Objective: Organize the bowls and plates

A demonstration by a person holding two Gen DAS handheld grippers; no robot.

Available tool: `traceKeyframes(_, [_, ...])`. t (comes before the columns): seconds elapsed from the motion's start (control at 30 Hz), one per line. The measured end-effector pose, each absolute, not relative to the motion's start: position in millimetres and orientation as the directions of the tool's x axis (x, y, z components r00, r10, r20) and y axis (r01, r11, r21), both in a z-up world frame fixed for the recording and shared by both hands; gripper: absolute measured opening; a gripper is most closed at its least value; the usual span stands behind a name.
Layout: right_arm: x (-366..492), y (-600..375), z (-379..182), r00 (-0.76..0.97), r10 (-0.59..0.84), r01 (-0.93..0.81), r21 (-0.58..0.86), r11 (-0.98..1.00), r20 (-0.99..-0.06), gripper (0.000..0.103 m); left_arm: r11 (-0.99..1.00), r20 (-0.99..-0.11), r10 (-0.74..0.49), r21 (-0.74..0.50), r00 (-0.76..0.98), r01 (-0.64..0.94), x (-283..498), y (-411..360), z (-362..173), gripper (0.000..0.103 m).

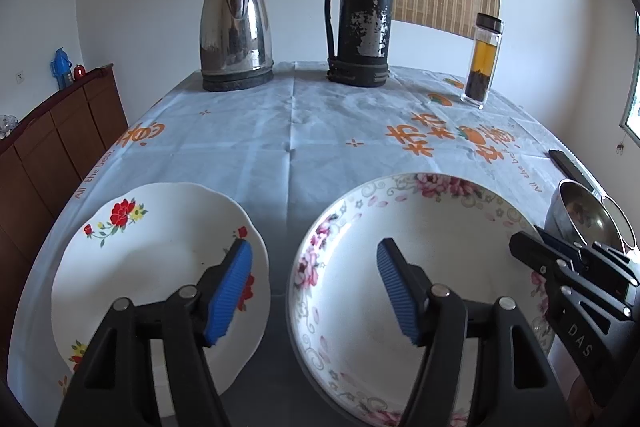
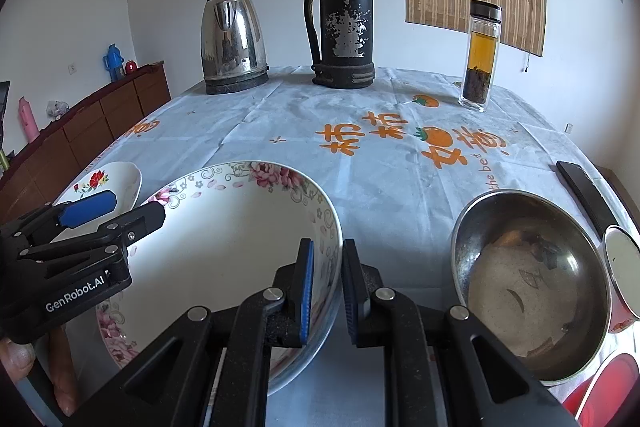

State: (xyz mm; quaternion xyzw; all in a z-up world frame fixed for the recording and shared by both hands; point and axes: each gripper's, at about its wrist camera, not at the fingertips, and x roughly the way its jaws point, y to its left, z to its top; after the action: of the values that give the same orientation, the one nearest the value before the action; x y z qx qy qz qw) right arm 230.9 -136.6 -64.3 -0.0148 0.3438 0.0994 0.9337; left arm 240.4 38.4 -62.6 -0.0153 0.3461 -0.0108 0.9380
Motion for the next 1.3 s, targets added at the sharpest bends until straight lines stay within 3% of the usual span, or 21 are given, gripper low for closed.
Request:
traceKeyframes(0.87, [218,-131,-56,0.788,0.211,-0.242,0.024,0.97,-0.579,0.024,0.999,-0.638,-0.032,-0.049,0.77,0.001,238,41,-60,0.066])
traceKeyframes(1.0, [212,-133,-52,0.81,0.219,-0.245,0.025,0.969,-0.543,0.041,0.999,-0.63,-0.026,-0.045,0.776,-0.003,234,41,-61,0.067])
traceKeyframes(1.17, [203,-133,-47,0.841,0.221,-0.245,0.015,0.969,-0.494,0.046,1.0,-0.616,-0.012,-0.023,0.788,-0.003,229,39,-59,0.067])
traceKeyframes(1.23, [201,-133,-46,0.847,0.224,-0.249,0.013,0.968,-0.482,0.064,1.0,-0.605,-0.015,-0.026,0.796,-0.001,226,38,-57,0.073])
traceKeyframes(1.3, [199,-134,-45,0.852,0.228,-0.251,0.014,0.968,-0.472,0.067,0.999,-0.585,-0.024,-0.035,0.811,0.004,222,37,-54,0.08])
